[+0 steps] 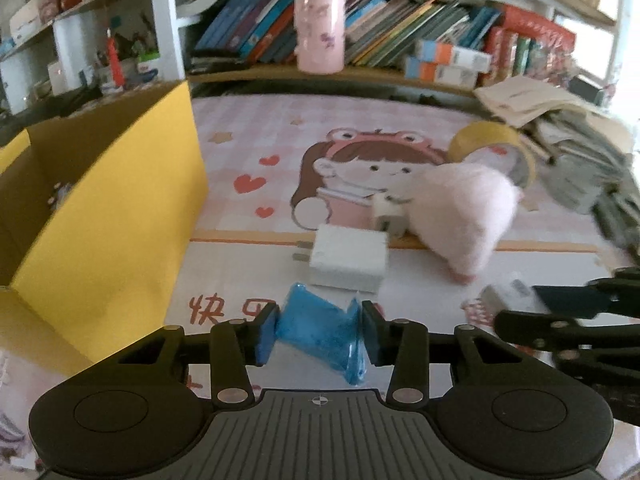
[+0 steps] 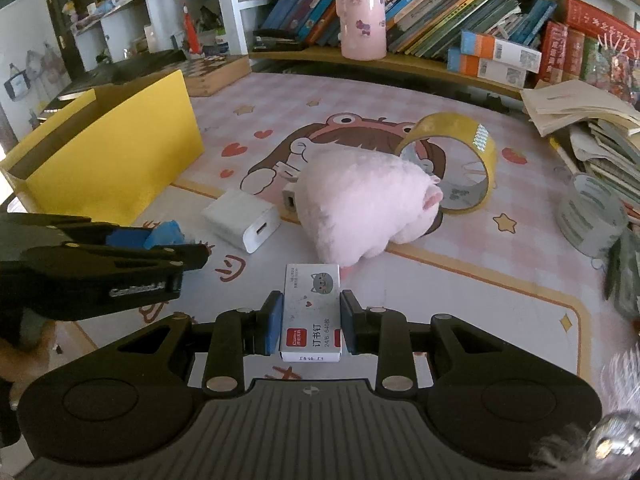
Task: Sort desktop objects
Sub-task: 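Lift the blue item and white box with both tools toward the yellow box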
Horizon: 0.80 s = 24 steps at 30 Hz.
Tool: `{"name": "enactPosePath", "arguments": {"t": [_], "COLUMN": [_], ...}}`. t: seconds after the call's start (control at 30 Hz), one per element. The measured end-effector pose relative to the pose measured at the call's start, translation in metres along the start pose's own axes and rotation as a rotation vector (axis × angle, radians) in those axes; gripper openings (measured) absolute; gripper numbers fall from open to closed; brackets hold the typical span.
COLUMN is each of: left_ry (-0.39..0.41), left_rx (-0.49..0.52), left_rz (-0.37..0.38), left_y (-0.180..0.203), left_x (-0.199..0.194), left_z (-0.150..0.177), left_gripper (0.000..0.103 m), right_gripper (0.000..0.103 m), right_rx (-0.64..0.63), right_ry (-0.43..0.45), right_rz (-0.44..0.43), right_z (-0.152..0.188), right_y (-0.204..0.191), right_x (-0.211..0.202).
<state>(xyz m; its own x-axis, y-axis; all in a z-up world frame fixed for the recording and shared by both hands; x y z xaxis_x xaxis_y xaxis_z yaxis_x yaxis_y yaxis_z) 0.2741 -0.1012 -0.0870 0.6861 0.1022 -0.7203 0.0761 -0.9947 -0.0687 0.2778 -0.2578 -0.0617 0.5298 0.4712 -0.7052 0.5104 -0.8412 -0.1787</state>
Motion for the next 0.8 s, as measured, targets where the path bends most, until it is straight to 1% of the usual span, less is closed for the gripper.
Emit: {"name": "enactPosePath", "arguments": {"t": [0.17,0.37,0.8], "left_ry": [0.022,0.041,0.067], "left_rx": [0.016,0.030,0.023], "left_rz": [0.036,0.060,0.062], "left_y": [0.003,0.001,-0.029], "left_x": [-0.022,-0.045,-0.074], "left_z": [0.007,0.019,0.045], "left_gripper": [0.041,0.041,0.040], "right_gripper": [0.028,0.028,0.028], "right_rx": [0.015,0.022,-0.002], "right_ry": [0.004,0.022,0.024], "right_rz": [0.018,0.031,0.032], "right_z": [0.008,0.014,0.028], "right_y": [-0.008,-0.021,-0.067], "right_x": [-0.010,-0.024,-0.035]}}
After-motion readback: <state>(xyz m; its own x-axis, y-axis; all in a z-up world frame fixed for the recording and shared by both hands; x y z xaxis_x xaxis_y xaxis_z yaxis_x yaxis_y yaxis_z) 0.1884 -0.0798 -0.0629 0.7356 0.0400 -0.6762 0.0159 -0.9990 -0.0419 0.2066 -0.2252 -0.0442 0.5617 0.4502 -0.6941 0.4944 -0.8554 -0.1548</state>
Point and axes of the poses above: each gripper's, at about its wrist camera, not at the fingertips, and x roughly the way its jaws point, y to its right, z to its underside, the point moved 4 cm from there along x, roughly the way its jaws point, and after that the axes turned 6 degrees about -z, right-handed, at the moved point
